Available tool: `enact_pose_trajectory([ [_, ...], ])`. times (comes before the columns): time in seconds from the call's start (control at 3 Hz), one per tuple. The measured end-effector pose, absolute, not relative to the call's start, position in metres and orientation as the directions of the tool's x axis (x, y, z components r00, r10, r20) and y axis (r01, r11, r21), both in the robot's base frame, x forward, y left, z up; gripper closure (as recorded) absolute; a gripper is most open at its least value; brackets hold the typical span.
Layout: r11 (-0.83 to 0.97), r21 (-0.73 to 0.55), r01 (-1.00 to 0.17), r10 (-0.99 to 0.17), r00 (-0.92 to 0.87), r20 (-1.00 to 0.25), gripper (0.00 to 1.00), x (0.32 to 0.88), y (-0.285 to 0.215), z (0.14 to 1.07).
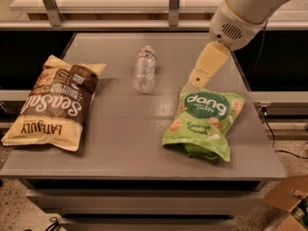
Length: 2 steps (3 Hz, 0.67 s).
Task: Pick water bottle
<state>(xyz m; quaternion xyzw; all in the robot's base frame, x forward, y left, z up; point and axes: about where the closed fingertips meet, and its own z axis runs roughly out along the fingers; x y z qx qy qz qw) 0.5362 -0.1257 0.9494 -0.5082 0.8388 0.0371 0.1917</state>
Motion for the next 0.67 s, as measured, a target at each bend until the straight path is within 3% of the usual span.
enact_pose_trajectory([
  [0.67,0.520,-0.121,-0.846,-0.815,-0.448,-0.369,0.00,0.5351,-0.1275,0.9493],
])
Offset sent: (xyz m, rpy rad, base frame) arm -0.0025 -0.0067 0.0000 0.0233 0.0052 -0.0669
